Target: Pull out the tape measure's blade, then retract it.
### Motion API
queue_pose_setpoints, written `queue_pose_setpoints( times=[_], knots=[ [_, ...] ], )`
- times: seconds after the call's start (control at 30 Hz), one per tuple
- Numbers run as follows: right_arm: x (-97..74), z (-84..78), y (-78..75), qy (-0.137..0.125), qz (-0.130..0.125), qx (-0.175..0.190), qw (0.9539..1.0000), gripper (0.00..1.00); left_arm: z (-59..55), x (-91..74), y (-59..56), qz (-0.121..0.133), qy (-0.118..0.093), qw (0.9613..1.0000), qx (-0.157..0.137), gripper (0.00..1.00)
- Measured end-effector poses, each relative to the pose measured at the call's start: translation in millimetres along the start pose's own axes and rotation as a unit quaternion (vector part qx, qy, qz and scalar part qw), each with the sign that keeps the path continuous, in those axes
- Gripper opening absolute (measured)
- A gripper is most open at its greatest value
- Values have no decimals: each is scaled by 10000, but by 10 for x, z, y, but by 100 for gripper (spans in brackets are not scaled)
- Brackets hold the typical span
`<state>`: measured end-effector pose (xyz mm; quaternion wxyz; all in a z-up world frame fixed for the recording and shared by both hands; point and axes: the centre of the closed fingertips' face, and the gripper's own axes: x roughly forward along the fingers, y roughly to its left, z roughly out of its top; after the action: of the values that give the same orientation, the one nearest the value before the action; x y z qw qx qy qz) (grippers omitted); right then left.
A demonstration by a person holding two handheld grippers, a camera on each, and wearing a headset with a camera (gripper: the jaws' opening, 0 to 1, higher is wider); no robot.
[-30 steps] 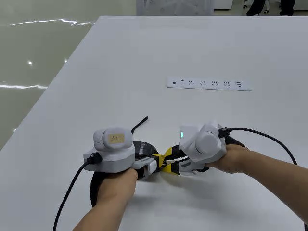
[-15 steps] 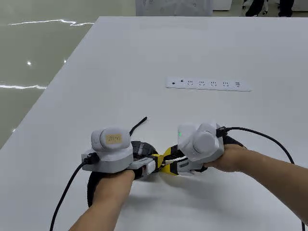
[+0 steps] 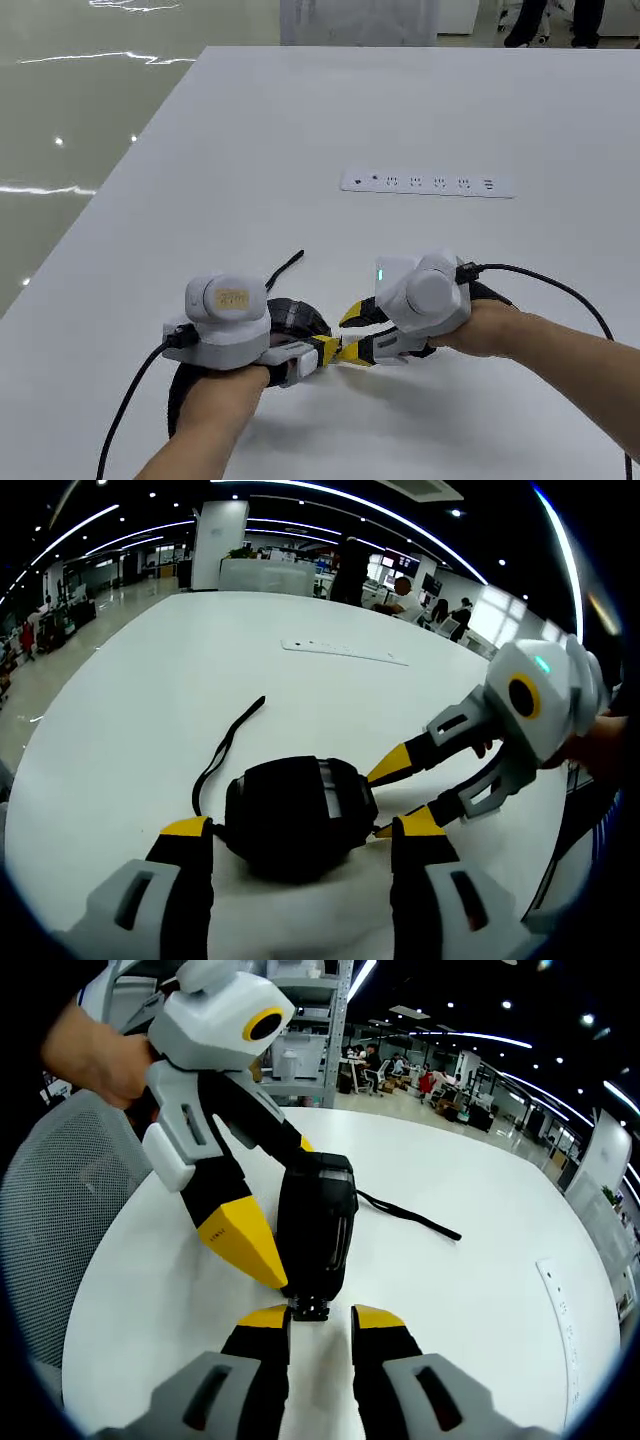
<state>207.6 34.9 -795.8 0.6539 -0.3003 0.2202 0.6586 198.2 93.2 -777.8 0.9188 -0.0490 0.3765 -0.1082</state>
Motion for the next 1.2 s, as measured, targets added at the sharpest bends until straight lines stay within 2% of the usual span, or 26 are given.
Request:
queue_pose_setpoints(
  times=[0.3, 0.47, 0.57, 0.73, 0.9, 1.03, 1.2],
  knots=[
    [-171, -2, -5, -36, -195, 225, 9996, 29, -30, -106, -81, -266, 62, 9991, 337, 73],
    [-283, -29, 39, -41, -284, 317, 9991, 32, -66, -176, -166, -504, 97, 9969, 604, 76],
    [-355, -25, 74, -66, -362, 370, 9986, 34, -78, -197, -162, -602, 115, 9962, 613, 76],
    [-445, -54, 122, -91, -490, 463, 9977, 38, -58, -267, -192, -783, 62, 9931, 868, 79],
    [-583, -23, 142, -223, -739, 692, 9946, 43, -100, -305, -164, -878, 75, 9901, 1095, 80],
    [-657, -84, 130, -279, -875, 798, 9926, 47, -107, -345, -189, -948, 50, 9872, 1285, 81],
    [-804, -117, 163, -379, -1096, 1005, 9882, 49, -99, -384, -165, -1035, -22, 9855, 1342, 85]
  ],
)
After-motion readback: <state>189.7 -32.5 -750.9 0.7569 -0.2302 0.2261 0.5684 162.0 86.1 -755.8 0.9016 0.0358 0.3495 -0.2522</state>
